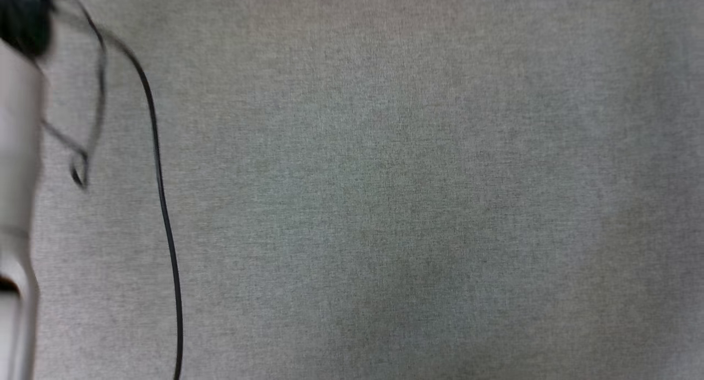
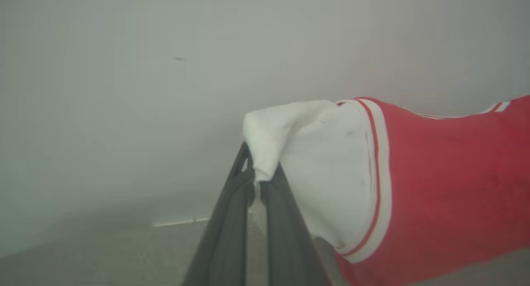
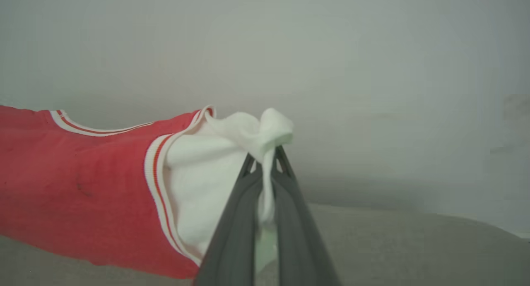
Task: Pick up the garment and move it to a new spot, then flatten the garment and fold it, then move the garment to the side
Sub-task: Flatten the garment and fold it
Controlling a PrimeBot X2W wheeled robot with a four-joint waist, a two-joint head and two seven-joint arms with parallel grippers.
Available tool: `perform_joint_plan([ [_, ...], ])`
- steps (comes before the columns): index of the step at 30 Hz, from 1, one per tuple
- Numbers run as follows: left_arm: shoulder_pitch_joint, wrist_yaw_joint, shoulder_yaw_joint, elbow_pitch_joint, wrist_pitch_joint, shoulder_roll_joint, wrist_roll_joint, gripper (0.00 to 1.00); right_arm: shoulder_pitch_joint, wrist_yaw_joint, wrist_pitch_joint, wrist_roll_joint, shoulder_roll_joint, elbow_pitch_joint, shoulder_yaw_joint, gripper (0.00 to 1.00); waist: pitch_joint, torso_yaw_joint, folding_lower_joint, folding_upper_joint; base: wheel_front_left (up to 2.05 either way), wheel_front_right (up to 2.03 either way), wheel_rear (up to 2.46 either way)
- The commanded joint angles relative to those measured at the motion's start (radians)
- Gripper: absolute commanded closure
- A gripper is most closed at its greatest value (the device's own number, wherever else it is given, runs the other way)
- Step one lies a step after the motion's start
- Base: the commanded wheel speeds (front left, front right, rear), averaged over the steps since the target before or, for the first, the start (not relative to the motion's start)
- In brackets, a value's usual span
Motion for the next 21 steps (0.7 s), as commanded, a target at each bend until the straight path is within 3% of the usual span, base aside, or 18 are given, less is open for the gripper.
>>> perform_joint_plan([
  [1, 0.059, -0.002, -0.017, -0.01, -0.018, 0.016, -0.026, 1.0, 0.06, -0.001, -0.015, 0.025, -0.006, 0.002, 0.021, 1.0, -0.023, 0.004, -0.0001, 0.0, 0.0, 0.0, 0.0],
  [10, 0.488, -0.002, -0.049, -0.087, -0.079, 0.038, -0.193, 1.0, 0.464, -0.001, -0.098, 0.146, -0.028, -0.056, 0.129, 1.0, -0.185, 0.013, -0.0001, 0.0, 0.0, 0.0, 0.0],
  [14, 0.654, -0.001, -0.036, -0.136, -0.085, 0.03, -0.215, 1.0, 0.625, -0.001, -0.109, 0.171, -0.055, -0.091, 0.162, 1.0, -0.263, 0.024, -0.0001, 0.0, 0.0, 0.0, 0.0],
  [15, 0.773, 0.0, -0.023, -0.174, -0.086, 0.019, -0.21, 1.0, 0.742, -0.001, -0.123, 0.197, -0.065, -0.122, 0.165, 1.0, -0.326, 0.031, -0.0001, 0.0, 0.0, 0.0, 0.0],
  [21, 0.961, 0.011, -0.026, -0.225, -0.087, 0.003, -0.208, 1.0, 0.955, -0.002, -0.14, 0.23, -0.06, -0.194, 0.116, 1.0, -0.437, 0.043, -0.0001, 0.0, 0.0, 0.0, 0.0],
])
